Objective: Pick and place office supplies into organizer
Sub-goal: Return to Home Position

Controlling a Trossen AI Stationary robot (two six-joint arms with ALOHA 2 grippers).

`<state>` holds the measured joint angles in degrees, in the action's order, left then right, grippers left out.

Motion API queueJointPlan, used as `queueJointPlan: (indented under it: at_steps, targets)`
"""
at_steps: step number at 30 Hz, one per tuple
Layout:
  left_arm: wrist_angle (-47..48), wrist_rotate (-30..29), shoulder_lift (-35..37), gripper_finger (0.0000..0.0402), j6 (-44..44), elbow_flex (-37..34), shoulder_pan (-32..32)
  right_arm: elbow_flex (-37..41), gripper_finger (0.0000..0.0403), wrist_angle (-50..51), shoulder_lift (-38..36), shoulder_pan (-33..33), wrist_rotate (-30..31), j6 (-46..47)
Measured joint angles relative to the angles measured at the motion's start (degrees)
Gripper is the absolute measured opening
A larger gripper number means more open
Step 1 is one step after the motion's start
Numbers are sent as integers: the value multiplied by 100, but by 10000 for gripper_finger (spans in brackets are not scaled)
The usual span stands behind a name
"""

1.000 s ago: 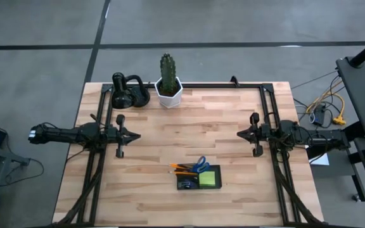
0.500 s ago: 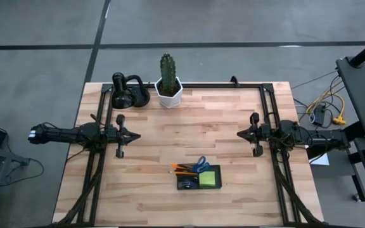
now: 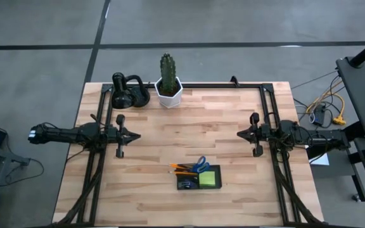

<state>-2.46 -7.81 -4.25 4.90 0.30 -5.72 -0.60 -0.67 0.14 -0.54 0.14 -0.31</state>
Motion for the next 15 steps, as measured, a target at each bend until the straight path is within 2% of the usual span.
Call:
queueJointPlan:
  at_steps: [15]
  targets:
    - [-2, 0, 0, 0, 0, 0, 2, 0, 8, 0, 0, 1, -2, 50]
